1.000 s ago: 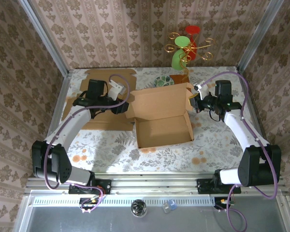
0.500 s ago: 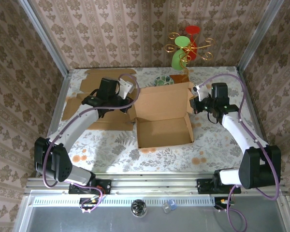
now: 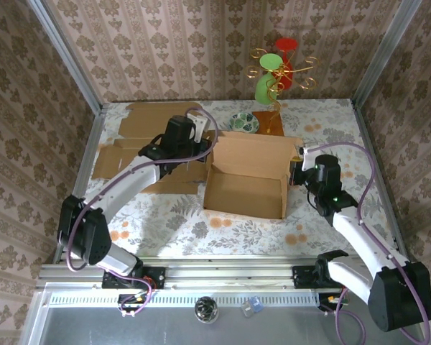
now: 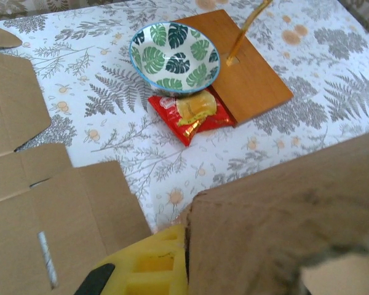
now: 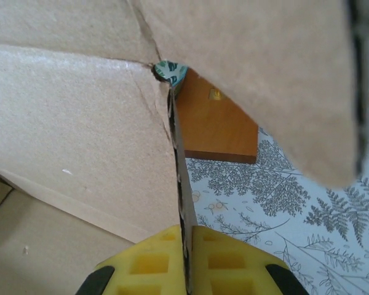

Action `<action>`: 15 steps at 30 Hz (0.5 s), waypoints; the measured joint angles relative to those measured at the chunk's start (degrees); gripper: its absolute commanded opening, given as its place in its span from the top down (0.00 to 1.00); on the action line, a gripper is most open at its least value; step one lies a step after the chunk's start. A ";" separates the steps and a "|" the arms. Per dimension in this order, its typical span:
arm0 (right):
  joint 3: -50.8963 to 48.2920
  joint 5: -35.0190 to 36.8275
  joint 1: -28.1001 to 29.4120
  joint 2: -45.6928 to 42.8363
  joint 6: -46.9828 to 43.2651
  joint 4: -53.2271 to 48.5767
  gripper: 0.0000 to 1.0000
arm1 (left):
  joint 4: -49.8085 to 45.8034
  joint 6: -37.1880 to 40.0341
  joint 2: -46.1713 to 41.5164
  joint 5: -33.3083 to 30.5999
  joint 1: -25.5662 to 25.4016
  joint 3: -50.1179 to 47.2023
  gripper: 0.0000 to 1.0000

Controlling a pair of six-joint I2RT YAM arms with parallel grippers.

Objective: Fold the paper box

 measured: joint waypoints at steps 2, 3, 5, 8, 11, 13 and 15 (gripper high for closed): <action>-1.46 1.62 0.37 -0.13 1.38 1.51 1.00 | 2.62 -0.94 1.90 -0.09 0.00 0.09 1.00; -2.10 2.36 0.50 -0.17 1.92 2.25 1.00 | 3.98 -1.31 2.75 -0.07 -0.04 0.09 1.00; -2.97 3.58 0.68 -0.17 2.89 3.72 1.00 | 6.84 -1.77 3.65 0.13 -0.11 -0.33 1.00; -3.37 5.51 1.03 -0.17 3.65 5.38 1.00 | 12.07 -2.36 3.72 0.79 -0.13 -2.10 1.00; -3.37 8.04 1.70 -0.17 4.07 6.62 1.00 | 16.79 -2.64 3.74 1.51 -0.13 -4.11 1.00; -3.37 9.79 2.21 -0.17 4.20 6.95 1.00 | 19.02 -2.64 3.72 1.99 -0.22 -5.20 1.00; -3.37 11.28 2.67 -0.17 4.55 7.26 1.00 | 20.50 -2.62 3.74 2.23 -0.39 -5.86 1.00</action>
